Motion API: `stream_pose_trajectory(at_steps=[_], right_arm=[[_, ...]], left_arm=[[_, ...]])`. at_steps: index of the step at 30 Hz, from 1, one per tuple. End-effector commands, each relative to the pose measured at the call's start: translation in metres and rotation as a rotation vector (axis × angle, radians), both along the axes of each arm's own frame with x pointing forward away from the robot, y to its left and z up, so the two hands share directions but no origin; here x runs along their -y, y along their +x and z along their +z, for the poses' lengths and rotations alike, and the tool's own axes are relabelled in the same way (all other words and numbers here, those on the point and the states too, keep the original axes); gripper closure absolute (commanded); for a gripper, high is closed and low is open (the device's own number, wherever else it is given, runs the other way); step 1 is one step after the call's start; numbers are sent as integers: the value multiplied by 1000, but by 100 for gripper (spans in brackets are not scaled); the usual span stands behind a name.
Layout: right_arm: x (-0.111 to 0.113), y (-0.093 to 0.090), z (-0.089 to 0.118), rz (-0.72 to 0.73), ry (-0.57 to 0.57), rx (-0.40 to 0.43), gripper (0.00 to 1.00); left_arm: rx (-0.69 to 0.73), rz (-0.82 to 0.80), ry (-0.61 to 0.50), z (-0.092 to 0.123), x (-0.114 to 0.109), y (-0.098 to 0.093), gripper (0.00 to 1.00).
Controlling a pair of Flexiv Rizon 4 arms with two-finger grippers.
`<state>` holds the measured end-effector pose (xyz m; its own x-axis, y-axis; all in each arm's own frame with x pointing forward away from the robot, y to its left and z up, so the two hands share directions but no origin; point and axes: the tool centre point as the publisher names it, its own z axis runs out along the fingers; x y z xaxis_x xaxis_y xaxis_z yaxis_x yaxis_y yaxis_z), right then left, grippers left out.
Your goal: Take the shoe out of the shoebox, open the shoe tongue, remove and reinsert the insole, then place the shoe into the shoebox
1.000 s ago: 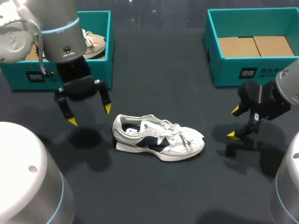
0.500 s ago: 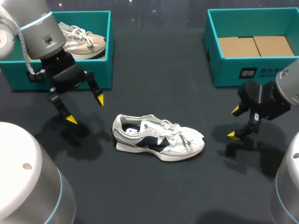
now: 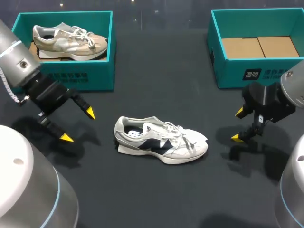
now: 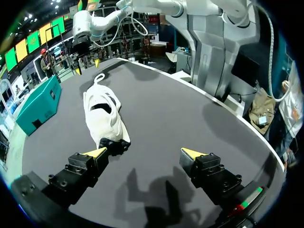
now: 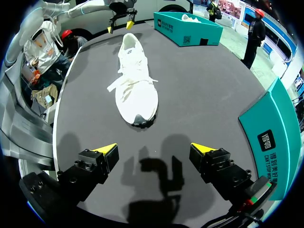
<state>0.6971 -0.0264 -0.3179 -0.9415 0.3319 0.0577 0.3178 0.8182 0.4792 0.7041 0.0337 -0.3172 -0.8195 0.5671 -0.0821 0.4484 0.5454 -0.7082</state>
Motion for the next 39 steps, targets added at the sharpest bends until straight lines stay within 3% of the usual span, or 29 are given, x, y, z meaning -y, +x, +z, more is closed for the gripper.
stream_pose_trajectory(at_steps=[1,5,10,15,26,39], right_arm=[[0,-2,0,-2,-2,1,0],[0,-2,0,-2,-2,1,0],[0,-2,0,-2,-2,1,0],[0,-2,0,-2,-2,1,0],[0,-2,0,-2,-2,1,0],[0,-2,0,-2,-2,1,0]], left_arm=[[24,26,-11,1,-1,-4,0],[24,26,-11,1,-1,-4,0],[-111,120,-181,-22,-6,-3,0],[-207,202,-264,-46,-20,7,0],[-299,316,-421,-69,-48,8,0],[-276,323,-405,-71,-48,7,0]])
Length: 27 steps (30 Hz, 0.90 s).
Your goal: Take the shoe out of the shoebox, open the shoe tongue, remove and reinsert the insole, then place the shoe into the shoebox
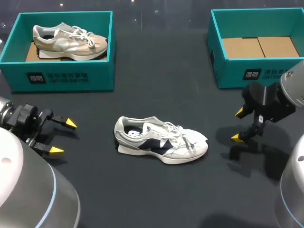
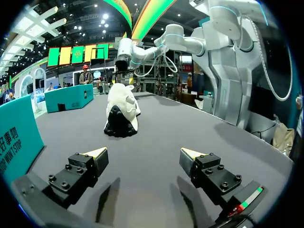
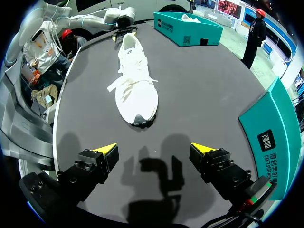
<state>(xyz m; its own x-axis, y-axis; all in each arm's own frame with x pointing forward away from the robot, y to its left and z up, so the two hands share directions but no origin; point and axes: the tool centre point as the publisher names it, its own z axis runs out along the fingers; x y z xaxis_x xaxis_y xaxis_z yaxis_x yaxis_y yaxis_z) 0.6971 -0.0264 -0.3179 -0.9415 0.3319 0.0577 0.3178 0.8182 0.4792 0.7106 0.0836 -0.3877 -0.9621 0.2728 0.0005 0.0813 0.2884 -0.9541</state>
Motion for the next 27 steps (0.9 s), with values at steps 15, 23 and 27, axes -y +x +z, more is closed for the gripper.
stream_pose_trajectory(at_steps=[15,23,27], right_arm=[[0,-2,0,-2,-2,1,0],[0,-2,0,-2,-2,1,0],[0,-2,0,-2,-2,1,0]], left_arm=[[-78,139,-113,-6,14,15,0],[-88,145,-98,-6,30,18,0],[-85,148,-95,-7,40,18,0]])
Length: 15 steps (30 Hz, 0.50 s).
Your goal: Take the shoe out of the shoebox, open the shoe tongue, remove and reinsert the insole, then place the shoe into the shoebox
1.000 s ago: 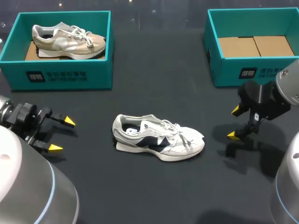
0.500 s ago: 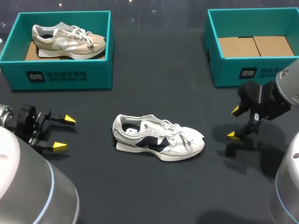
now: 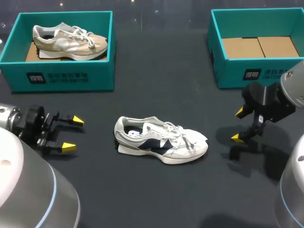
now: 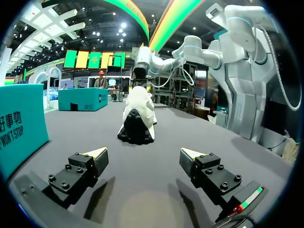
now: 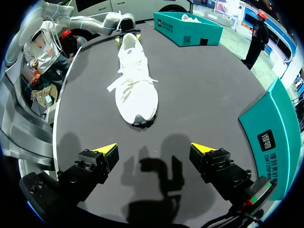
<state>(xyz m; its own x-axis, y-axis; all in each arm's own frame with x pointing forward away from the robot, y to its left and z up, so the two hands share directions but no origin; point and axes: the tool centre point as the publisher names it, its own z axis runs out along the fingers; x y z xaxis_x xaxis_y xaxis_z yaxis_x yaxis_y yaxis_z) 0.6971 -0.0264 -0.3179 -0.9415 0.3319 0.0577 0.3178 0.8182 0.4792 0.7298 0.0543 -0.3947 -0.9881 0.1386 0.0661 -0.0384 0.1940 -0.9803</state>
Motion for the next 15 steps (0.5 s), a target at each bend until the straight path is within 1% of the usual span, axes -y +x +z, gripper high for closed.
stream_pose_trajectory(at_steps=[1,15], right_arm=[[0,-2,0,-2,-2,1,0],[0,-2,0,-2,-2,1,0]], left_arm=[[5,8,9,-1,13,-2,0],[-17,22,-10,1,47,7,0]])
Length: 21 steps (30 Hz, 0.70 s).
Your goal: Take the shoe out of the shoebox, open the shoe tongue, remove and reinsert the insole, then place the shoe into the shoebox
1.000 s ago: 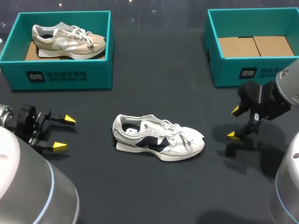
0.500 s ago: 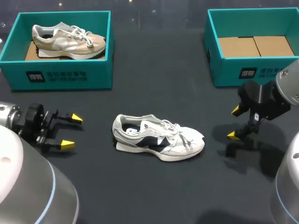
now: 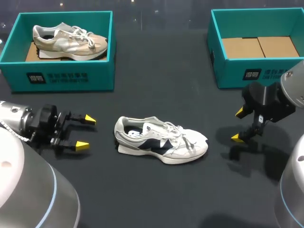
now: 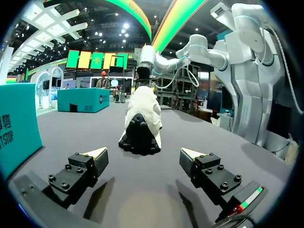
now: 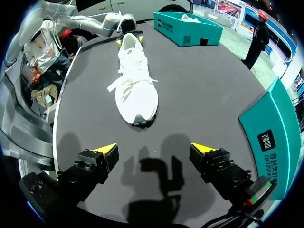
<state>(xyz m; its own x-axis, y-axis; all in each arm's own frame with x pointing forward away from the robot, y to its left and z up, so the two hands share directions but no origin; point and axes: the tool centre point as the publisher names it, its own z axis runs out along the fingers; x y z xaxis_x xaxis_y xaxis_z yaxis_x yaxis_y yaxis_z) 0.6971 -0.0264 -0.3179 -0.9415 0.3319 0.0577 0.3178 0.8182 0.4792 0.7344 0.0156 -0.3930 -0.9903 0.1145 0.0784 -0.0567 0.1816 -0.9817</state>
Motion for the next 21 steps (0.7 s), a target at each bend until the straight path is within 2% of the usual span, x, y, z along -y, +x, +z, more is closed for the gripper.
stream_pose_trajectory(at_steps=[1,9,21], right_arm=[[0,-2,0,-2,-2,1,0],[0,-2,0,-2,-2,1,0],[0,-2,0,-2,-2,1,0]], left_arm=[[-3,-5,2,0,11,2,0],[-8,-31,8,-2,32,6,0],[-1,-47,14,-7,53,9,0]])
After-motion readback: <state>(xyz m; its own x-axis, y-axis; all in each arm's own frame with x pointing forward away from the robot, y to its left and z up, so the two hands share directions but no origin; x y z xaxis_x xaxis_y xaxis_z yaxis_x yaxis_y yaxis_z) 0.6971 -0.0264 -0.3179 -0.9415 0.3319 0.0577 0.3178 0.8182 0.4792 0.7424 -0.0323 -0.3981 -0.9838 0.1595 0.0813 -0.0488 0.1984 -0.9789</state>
